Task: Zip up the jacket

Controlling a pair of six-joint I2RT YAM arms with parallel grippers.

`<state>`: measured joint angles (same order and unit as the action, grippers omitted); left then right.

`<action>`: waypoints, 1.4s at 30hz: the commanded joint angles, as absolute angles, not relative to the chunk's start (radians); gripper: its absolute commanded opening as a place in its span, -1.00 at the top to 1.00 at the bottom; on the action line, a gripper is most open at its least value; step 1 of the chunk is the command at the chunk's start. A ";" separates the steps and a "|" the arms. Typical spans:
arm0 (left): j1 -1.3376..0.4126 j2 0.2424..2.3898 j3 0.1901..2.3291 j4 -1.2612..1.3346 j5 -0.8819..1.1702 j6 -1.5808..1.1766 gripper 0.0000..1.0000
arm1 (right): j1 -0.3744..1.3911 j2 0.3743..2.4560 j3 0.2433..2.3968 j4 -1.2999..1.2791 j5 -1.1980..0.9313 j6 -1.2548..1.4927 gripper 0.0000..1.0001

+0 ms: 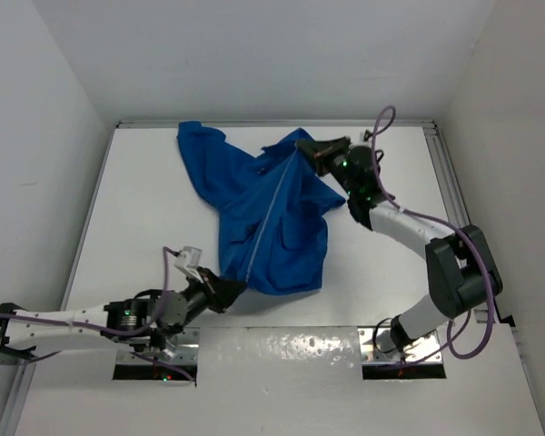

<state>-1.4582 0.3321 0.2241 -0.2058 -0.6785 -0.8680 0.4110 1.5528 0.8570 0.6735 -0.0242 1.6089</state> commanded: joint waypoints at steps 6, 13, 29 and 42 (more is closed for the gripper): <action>-1.476 0.068 0.436 -0.659 -0.902 -0.899 1.00 | 0.181 1.689 1.276 0.399 0.189 1.430 1.00; -1.476 -0.032 0.476 -0.804 -1.012 -1.012 1.00 | 0.075 1.733 1.413 0.304 0.225 1.326 1.00; -1.476 0.123 0.554 -0.757 -1.160 -1.028 0.71 | 0.061 1.634 1.420 0.256 0.097 1.157 0.96; -1.476 0.416 0.793 -0.502 -1.157 -0.681 -1.00 | 0.067 1.277 1.313 0.164 -0.217 1.057 -0.98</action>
